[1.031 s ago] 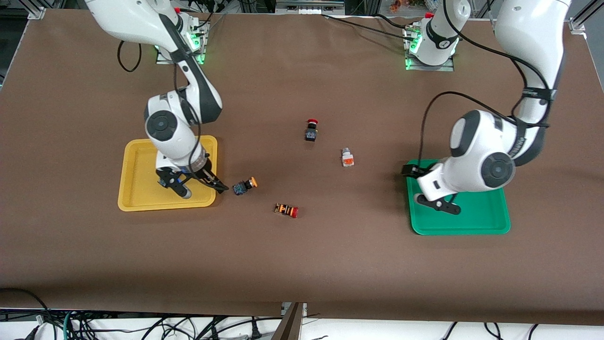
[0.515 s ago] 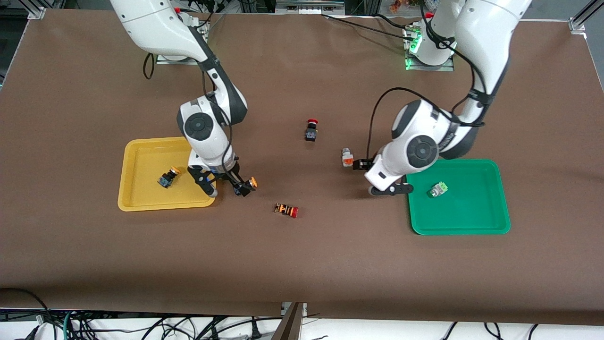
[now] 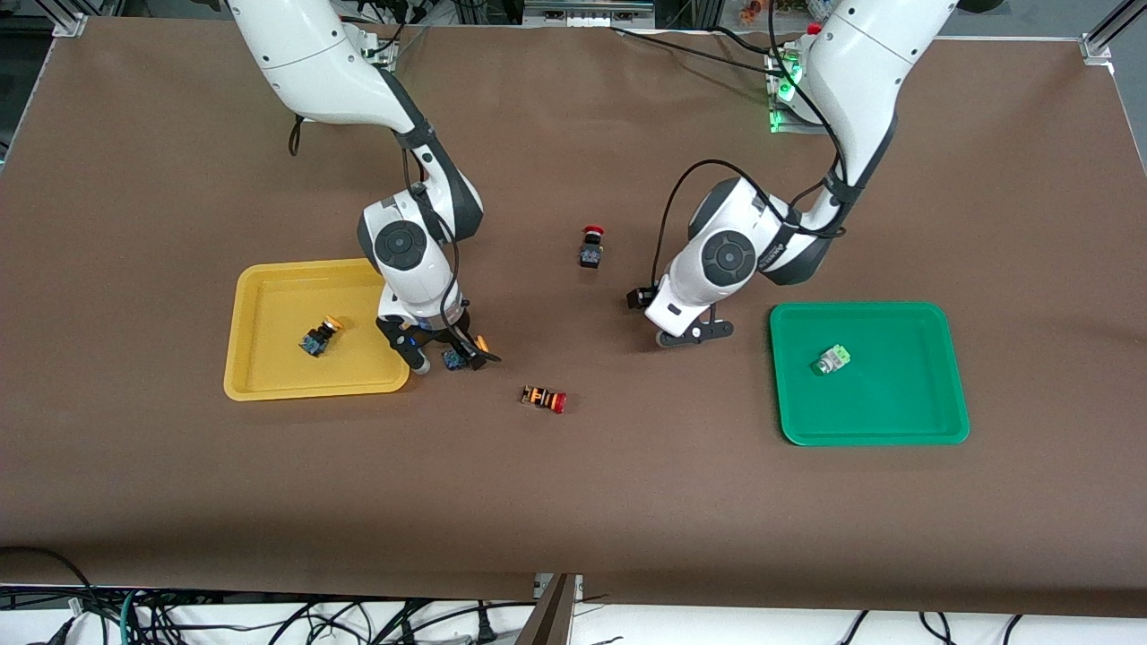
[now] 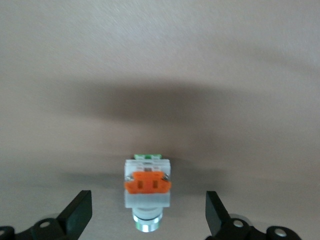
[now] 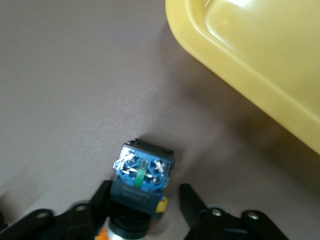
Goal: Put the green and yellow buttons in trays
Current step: 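Grasp the second blue button with the right gripper while the left gripper grasps orange, then carry the blue button to the yellow tray while the left gripper carries orange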
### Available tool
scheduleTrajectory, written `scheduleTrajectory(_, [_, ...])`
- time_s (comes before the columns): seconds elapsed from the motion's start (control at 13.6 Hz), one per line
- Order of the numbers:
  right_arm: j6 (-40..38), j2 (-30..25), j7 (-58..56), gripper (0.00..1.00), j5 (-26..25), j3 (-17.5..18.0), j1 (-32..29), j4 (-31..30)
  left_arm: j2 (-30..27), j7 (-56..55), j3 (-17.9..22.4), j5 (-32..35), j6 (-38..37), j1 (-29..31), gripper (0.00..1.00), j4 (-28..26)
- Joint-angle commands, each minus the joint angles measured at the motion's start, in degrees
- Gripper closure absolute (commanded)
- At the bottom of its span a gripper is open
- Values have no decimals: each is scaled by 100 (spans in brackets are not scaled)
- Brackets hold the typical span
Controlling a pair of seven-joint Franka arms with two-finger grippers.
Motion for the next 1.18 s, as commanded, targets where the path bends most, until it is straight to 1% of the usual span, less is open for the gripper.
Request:
scheduleTrajectory(0.0, [36, 64, -73, 99, 49, -58, 93, 99, 80, -54, 45, 17, 241, -48, 0, -76])
scheduleTrajectory(0.07, [10, 29, -108, 100, 23, -58, 93, 125, 176, -54, 45, 17, 241, -57, 0, -76])
scheduleTrajectory(0.15, [-103, -32, -187, 100, 31, -58, 58, 247, 220, -28, 45, 26, 249, -66, 16, -76])
scheduleTrajectory(0.22, [-548, -137, -318, 100, 14, -101, 32, 405, 212, 24, 36, 26, 232, -57, 54, -76])
scheduleTrajectory(0.29, [-1301, -199, -737, 100, 14, -136, -99, 737, 203, 8, 36, 26, 223, -66, 85, -41])
scheduleTrajectory(0.37, [-2126, -217, -1351, 100, 40, -137, -257, 1089, 177, -10, 36, 26, 206, -66, 100, -15])
scheduleTrajectory(0.44, [-2744, -313, -2079, 100, 75, -145, -433, 1266, 142, -2, 36, 26, 179, -57, 100, -14])
scheduleTrajectory(0.52, [-2967, -427, -2678, 100, 93, -145, -661, 1268, 72, -1, 36, 26, 144, -40, 100, -14])
scheduleTrajectory(0.59, [-3022, -568, -3197, 100, 93, -145, -854, 1190, -68, -1, 53, 26, -91, 13, 100, -6])
scheduleTrajectory(0.74, [-2996, -797, -3780, 100, 111, -163, -1014, 900, -436, 16, 124, 43, -767, 135, 100, 12])
scheduleTrajectory(0.81, [-2935, -893, -3983, 100, 111, -163, -1102, 742, -577, 34, 133, 174, -1031, 319, 100, 21])
scheduleTrajectory(0.88, [-2726, -990, -4193, 100, 119, -154, -1207, 515, -675, 182, 124, 489, -1338, 547, 100, 108])
scheduleTrajectory(1.03, [-1902, -1192, -4310, 100, 119, -154, -1278, -196, -684, 900, 124, 886, -2225, 934, 100, 493])
scheduleTrajectory(1.1, [-1671, -1228, -4310, 100, 215, -154, -1278, -391, -684, 1243, 141, 957, -2490, 1101, 100, 626])
